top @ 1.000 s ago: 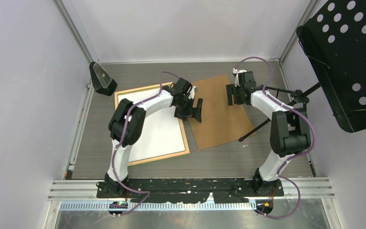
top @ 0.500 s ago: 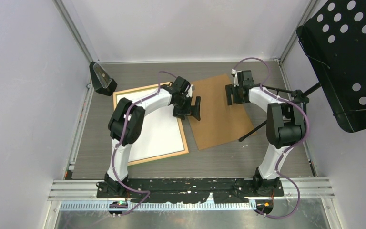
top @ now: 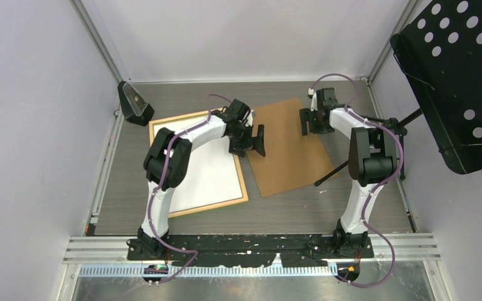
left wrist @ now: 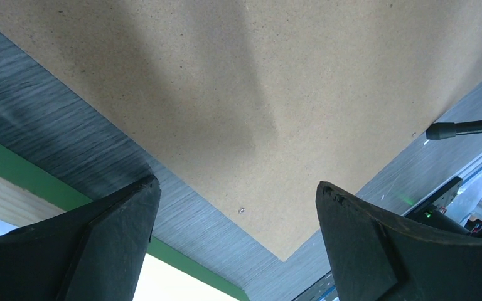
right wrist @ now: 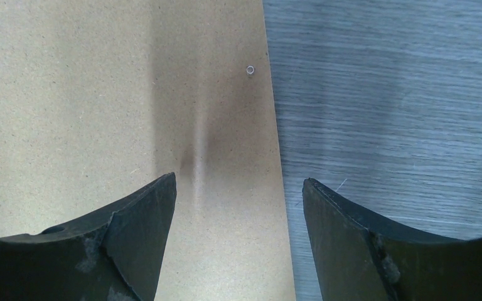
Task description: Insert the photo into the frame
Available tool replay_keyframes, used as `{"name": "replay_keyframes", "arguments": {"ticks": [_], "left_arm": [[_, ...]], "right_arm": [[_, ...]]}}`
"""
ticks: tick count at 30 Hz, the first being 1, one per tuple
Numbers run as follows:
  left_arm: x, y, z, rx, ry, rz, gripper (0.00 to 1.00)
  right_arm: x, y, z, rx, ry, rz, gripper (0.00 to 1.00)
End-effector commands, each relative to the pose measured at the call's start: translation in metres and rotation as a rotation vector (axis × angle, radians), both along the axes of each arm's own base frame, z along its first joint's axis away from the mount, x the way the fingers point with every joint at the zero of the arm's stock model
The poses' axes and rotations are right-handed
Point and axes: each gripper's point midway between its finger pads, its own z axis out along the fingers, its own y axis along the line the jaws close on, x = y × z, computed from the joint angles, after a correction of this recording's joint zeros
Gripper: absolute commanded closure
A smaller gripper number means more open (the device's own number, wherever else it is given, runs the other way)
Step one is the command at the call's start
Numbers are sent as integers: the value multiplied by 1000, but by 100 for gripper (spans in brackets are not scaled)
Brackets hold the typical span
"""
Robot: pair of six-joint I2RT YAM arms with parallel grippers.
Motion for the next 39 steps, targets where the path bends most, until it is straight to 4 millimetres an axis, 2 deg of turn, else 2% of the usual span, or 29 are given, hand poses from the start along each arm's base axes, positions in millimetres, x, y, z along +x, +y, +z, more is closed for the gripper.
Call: {"name": "replay_keyframes", "arguments": {"ticks": [1, 9, 16, 28, 34, 39], "left_arm": [[-8, -4, -16, -1, 54, 2, 1], [-11, -8, -16, -21, 76, 7, 1], [-7, -14, -15, -37, 81, 13, 1], [2, -15, -13, -46, 82, 23, 2], [8, -16, -13, -51, 85, 23, 3], [14, -19, -9, -61, 71, 13, 3]], "right_arm": [[5, 3, 4, 47, 15, 22, 20], [0, 1, -12, 85, 71, 21, 21], [-1, 15, -19, 200, 99, 52, 26], [-2, 20, -10, 233, 77, 124, 28], [-6, 39, 0, 325, 88, 185, 31], [2, 44, 13, 357, 59, 200, 32]]}}
